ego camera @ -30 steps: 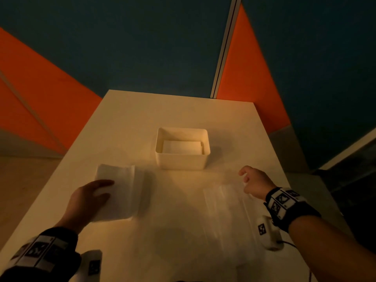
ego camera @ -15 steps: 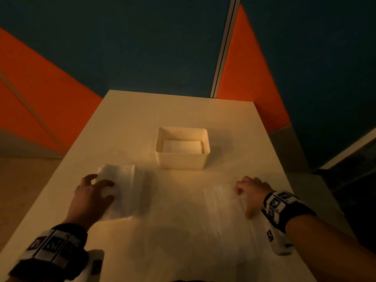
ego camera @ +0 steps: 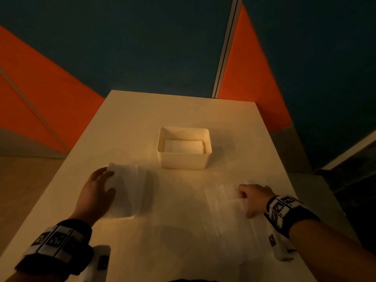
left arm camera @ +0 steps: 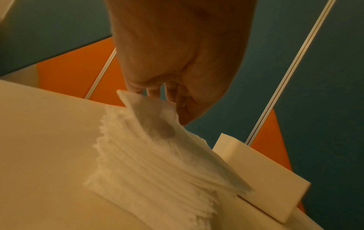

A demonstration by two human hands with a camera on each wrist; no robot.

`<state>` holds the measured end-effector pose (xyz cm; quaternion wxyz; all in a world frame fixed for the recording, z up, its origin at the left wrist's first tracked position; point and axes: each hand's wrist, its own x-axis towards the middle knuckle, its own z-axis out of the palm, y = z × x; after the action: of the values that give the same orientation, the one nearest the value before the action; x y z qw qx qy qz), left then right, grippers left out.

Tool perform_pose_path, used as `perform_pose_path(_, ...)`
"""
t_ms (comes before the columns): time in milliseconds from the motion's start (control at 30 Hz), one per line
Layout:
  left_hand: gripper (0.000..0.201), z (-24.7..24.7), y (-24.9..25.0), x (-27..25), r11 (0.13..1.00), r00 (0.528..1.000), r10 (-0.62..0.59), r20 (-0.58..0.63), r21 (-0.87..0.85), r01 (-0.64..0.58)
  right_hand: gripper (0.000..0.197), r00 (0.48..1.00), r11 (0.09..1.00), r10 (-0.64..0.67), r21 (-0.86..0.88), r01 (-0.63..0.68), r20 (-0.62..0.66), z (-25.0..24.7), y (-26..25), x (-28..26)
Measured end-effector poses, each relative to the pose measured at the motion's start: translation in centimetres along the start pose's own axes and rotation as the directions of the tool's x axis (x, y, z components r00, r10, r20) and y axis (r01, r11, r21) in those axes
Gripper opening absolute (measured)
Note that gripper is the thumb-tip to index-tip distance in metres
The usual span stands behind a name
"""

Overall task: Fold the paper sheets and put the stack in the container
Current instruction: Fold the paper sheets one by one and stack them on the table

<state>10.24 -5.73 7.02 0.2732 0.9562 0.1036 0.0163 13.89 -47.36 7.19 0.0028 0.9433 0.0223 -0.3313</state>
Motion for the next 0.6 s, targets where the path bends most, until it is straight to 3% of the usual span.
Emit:
perform_pose_path(133, 0.051, 0.2, -0.1, 0.5, 1.000, 1.000, -0.018, 0.016, -0.013, 0.018, 0.028, 1.000, 1.000, -0.006, 0.029, 0.006, 0.009, -0.6, 0.2, -0.2)
perform_pose_path(200, 0.054, 0.4, -0.3, 0.6, 0.999, 0.998, -0.046, 0.040, 0.015, 0.045, 0.009, 0.999, 0.996, -0.051, 0.075, 0.050, 0.018, -1.2, 0.3, -0.3)
perform_pose_path(300, 0.064, 0.5, 0.0, 0.4, 0.993, 0.996, -0.088, 0.015, 0.073, 0.087, 0.014, 0.992, 0.973, -0.127, 0.196, 0.121, 0.020, -2.4, 0.2, -0.5)
perform_pose_path(367, 0.066, 0.6, 1.3, 0.0, 0.996, 0.998, -0.055, -0.017, 0.068, 0.056, 0.013, 0.983, 0.923, -0.186, 0.342, 0.175, -0.001, -3.6, -0.6, -1.1)
perform_pose_path(433, 0.066, 1.0, 3.0, -0.2, 0.999, 1.000, 0.001, 0.003, 0.049, -0.001, 0.013, 0.969, 0.806, -0.236, 0.544, 0.233, -0.066, -4.6, -1.9, -2.0)
perform_pose_path(500, 0.068, 1.7, 4.6, -0.3, 1.000, 0.994, 0.024, 0.104, -0.021, -0.021, 0.016, 0.956, 0.634, -0.257, 0.721, 0.280, -0.145, -5.4, -3.4, -2.9)
perform_pose_path(600, 0.092, 2.1, 6.9, -0.6, 0.959, 0.935, -0.003, 0.354, -0.264, 0.103, 0.015, 0.932, 0.402, -0.249, 0.848, 0.347, -0.263, -5.8, -5.7, -4.0)
